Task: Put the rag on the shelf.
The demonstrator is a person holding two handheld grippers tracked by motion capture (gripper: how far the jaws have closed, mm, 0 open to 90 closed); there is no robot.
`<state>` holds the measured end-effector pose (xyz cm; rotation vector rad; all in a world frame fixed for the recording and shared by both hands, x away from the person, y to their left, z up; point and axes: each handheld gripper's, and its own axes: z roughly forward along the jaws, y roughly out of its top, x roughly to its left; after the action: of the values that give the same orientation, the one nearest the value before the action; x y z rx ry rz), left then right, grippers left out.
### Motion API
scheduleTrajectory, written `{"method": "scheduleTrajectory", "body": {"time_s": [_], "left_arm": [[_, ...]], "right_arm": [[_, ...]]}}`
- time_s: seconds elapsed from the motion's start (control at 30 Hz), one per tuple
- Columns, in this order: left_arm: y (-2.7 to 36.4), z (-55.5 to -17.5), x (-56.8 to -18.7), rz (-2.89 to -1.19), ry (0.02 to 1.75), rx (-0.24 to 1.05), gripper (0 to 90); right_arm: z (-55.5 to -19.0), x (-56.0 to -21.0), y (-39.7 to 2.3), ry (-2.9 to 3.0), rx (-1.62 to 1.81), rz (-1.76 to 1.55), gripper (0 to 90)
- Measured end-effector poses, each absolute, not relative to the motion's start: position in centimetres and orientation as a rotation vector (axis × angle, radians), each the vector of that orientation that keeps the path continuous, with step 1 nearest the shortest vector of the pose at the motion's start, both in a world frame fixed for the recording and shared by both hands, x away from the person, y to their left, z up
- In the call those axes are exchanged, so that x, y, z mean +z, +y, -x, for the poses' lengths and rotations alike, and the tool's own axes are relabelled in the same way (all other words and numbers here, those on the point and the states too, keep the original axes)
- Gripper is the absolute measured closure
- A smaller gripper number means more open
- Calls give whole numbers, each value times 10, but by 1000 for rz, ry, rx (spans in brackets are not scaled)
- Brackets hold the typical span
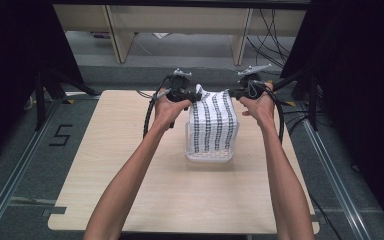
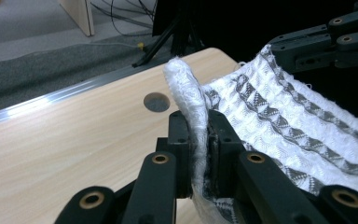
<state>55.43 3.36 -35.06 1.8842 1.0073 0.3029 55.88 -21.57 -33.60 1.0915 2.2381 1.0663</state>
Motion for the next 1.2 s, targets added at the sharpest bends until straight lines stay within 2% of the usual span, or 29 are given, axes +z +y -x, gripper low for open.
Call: {"method": "scheduleTrajectory", "body": {"time_s": [0.33,0.47,0.5,0.53,0.63,0.7,0.77,0.9,1.0,1.2], "left_arm": [[35,-560,-366,-1913,1039,259,772],[35,-561,-371,-1933,1059,246,718],[36,-562,-371,-1939,1073,239,680],[37,-562,-371,-1936,1082,243,638],[41,-562,-370,-1920,1101,247,592],[45,-563,-369,-1904,1121,247,567],[49,-564,-367,-1881,1152,239,500],[56,-563,-363,-1866,1171,237,455],[60,-563,-360,-1851,1205,227,385],[68,-559,-354,-1848,1201,243,386]], "right_arm": [[-562,-354,-217,2307,1033,-1115,874],[-563,-357,-215,2301,1026,-1117,871],[-563,-356,-215,2324,1016,-1137,867],[-565,-361,-215,2294,1040,-1114,858],[-564,-361,-217,2285,993,-1188,739],[-565,-363,-217,2287,1001,-1185,690],[-565,-363,-218,2254,1009,-1190,624],[-564,-355,-223,2251,1007,-1213,599],[-562,-351,-225,2230,1015,-1230,598],[-558,-346,-228,2217,1030,-1242,592]]}}
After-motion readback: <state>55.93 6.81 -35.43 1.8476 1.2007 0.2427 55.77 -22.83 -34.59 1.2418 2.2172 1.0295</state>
